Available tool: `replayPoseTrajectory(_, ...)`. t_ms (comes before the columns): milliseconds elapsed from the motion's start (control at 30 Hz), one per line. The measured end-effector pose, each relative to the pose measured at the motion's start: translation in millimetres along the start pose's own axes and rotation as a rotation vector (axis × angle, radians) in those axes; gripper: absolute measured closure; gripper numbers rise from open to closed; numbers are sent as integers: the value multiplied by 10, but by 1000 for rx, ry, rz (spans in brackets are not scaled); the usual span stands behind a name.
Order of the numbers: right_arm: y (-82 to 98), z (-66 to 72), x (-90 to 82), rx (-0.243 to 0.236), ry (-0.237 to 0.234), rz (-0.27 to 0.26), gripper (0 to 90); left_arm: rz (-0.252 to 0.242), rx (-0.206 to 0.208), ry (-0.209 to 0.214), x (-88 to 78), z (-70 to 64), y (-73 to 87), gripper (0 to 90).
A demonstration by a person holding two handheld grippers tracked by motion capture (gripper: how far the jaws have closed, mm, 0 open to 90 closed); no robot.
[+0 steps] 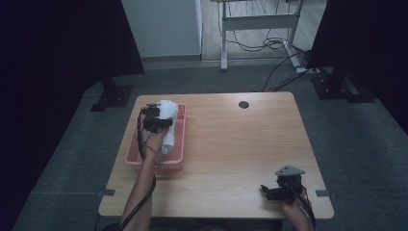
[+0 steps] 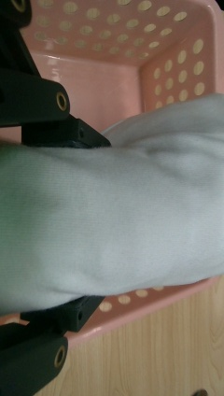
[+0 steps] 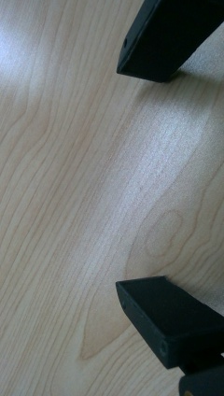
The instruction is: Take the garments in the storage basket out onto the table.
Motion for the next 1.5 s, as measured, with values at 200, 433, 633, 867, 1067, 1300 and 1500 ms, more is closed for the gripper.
replayPoseTrajectory(200,0,0,0,0,0,0,0,-17,-4,12,-95,-33,-58,380)
replayPoseTrajectory(433,0,0,0,-1,0,0,0,-35,3,12,-200,-92,-127,380)
replayPoseTrajectory(633,0,0,0,-1,0,0,0,-52,-13,24,-293,-174,-200,379)
replayPoseTrajectory(867,0,-1,0,-1,0,0,0,-68,4,44,-399,-322,-283,378)
replayPoseTrajectory(1067,-1,0,1,-1,-2,1,0,-80,27,63,-435,-484,-331,376)
replayPoseTrajectory(1300,-4,1,6,-5,-7,0,0,-77,46,75,-386,-705,-333,376)
replayPoseTrajectory(1500,-4,2,6,-8,-11,0,0,-68,36,85,-275,-893,-288,375)
Point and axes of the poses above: each handheld gripper's, and its own axes: x roughly forward along the jaws, y roughly out of its underside, z roughly to its left, the point moved 1 cm from there along x, roughly forward along the jaws, and after that the axes turned 10 degrees about -z, right-handed, at the moved point
